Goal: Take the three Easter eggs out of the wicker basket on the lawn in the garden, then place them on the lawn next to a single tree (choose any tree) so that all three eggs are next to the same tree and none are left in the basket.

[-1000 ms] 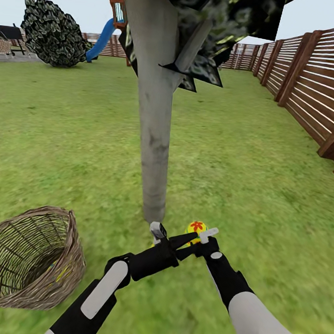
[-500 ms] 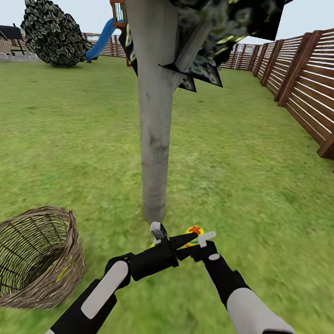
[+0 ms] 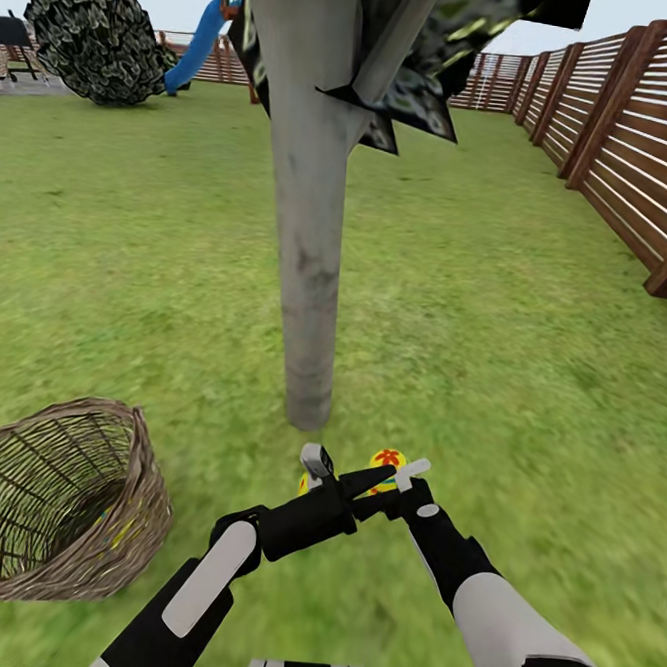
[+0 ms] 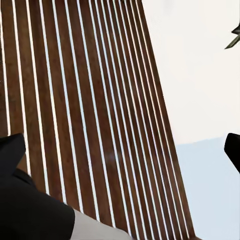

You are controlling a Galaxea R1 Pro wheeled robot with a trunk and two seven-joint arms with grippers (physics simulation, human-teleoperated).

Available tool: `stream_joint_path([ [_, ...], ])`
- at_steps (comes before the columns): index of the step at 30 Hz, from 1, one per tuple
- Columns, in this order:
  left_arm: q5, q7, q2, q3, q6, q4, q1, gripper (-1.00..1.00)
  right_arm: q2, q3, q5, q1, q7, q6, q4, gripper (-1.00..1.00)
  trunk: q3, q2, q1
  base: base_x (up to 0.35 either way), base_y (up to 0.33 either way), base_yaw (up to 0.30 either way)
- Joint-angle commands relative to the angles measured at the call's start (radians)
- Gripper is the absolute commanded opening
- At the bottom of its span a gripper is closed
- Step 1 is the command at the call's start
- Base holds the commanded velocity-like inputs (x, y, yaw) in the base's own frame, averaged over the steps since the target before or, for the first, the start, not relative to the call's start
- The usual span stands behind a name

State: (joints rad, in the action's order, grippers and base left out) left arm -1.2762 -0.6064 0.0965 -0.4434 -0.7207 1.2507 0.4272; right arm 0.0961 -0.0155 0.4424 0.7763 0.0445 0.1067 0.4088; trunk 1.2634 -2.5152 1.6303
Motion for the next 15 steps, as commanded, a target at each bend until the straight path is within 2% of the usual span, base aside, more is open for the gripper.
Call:
stream_joint_path([
  [1, -0.006, 0.0, 0.0, 0.0, -0.006, 0.0, 0.001, 1.0, 0.0, -0.002, 0.009, 0.0, 0.004, 0.006, 0.003, -1.0, 0.005, -0.001, 0.0, 0.0, 0.0, 0.0],
  [7, -0.006, -0.006, -0.004, 0.002, -0.008, 0.017, 0.0, 1.0, 0.0, -0.001, 0.01, 0.0, 0.003, 0.003, 0.002, -1.0, 0.028, -0.002, 0.003, 0.0, 0.0, 0.0],
  [14, -0.008, -0.024, -0.02, 0.01, -0.012, 0.152, 0.001, 1.0, -0.001, -0.002, 0.01, 0.0, 0.002, -0.004, 0.002, -1.0, 0.055, -0.004, 0.006, 0.0, 0.0, 0.0],
  [15, -0.008, -0.034, -0.03, 0.011, -0.012, 0.164, 0.0, 1.0, -0.001, -0.002, 0.01, 0.0, 0.002, -0.007, 0.002, -1.0, 0.059, -0.004, 0.006, 0.0, 0.0, 0.0],
])
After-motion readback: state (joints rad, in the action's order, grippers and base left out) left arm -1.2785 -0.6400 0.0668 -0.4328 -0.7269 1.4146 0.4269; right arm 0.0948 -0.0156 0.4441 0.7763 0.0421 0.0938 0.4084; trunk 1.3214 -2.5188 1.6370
